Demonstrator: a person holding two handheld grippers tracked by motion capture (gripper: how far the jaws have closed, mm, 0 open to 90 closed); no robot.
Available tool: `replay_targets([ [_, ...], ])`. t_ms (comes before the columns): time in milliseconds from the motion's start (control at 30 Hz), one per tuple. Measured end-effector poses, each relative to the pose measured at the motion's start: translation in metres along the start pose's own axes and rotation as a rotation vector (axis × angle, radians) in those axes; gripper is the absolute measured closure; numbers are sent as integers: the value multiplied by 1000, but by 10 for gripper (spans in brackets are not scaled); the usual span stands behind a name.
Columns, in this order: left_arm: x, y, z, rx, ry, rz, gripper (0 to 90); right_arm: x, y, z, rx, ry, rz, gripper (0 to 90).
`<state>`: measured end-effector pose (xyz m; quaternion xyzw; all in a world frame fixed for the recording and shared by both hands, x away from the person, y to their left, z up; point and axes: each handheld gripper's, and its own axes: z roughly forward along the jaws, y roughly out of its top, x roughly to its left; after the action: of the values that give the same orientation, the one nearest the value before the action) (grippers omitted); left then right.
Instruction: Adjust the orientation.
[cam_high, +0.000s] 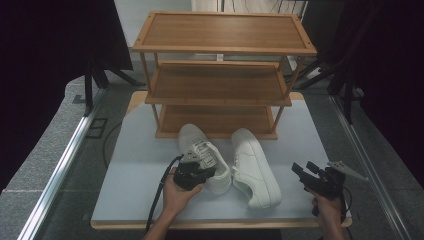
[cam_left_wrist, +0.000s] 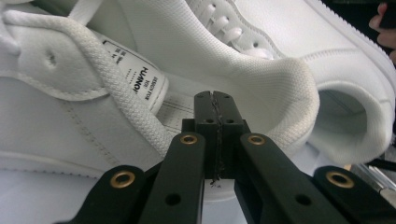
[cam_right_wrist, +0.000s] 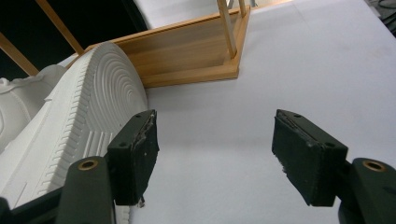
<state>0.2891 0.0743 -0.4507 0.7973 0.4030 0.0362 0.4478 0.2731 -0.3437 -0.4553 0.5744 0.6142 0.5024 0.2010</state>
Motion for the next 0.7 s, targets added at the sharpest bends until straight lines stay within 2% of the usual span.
replay_targets([
  [33, 0, -2, -3, 6, 6, 8, 900, -1, 0, -1, -6, 15, 22, 316],
  [100, 0, -4, -7, 12, 15, 16, 900, -3, 1, -3, -15, 18, 33, 317],
  [300, 4, -12, -20, 22, 25, 24, 900, -3, 1, -4, -15, 14, 34, 317],
  [467, 13, -26, -43, 14, 52, 12, 900, -3, 1, -4, -14, 13, 33, 317],
  [500, 13, -26, -43, 14, 52, 12, 900, -3, 1, -4, -14, 13, 33, 317],
  [533, 18, -31, -51, 8, 62, 3, 900, -2, 1, -4, -14, 14, 35, 319],
  [633, 26, -36, -61, -2, 74, -21, 900, -2, 1, -4, -13, 11, 34, 320],
  [667, 34, -40, -68, -18, 65, -49, 900, -1, 0, -3, -13, 12, 32, 320],
  [700, 37, -42, -70, -31, 55, -55, 900, -1, 0, -3, -12, 12, 32, 320],
])
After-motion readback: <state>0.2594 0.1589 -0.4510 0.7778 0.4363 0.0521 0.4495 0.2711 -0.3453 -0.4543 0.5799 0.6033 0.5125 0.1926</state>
